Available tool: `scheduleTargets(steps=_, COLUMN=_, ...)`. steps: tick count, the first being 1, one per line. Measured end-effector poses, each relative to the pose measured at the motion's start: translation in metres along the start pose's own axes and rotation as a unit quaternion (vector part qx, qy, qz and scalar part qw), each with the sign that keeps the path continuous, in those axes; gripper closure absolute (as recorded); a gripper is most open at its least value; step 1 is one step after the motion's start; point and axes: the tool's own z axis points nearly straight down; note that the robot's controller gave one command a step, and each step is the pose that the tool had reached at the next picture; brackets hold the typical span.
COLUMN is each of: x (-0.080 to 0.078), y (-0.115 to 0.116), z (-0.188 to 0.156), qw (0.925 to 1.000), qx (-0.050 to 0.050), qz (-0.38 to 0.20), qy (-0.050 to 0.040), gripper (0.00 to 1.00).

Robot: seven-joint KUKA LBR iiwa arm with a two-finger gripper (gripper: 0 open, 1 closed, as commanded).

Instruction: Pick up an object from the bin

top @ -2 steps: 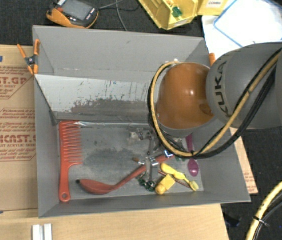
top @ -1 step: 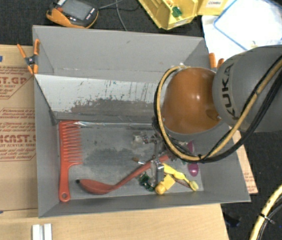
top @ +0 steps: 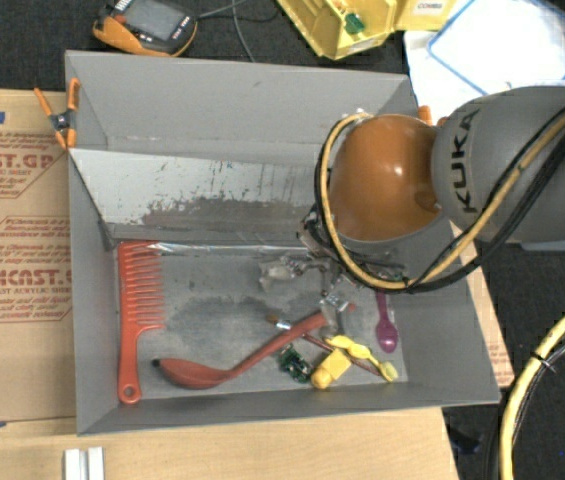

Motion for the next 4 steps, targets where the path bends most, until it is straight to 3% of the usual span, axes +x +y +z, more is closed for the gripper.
scheduleTargets(steps=1, x=0.011, y=0.001, z=0.059, qw=1.0000, qx=0.001, qz=0.005, qy=-0.0019, gripper=0.00)
scheduleTargets(steps=2, x=0.054, y=-0.006, z=0.058, qw=0.9838, qx=0.002, qz=-0.180, qy=-0.0031, gripper=1.00)
scheduleTargets(steps=4, x=0.053, y=-0.005, z=0.048, qw=0.9839, qx=0.001, qz=-0.179, qy=-0.0035, gripper=1.00)
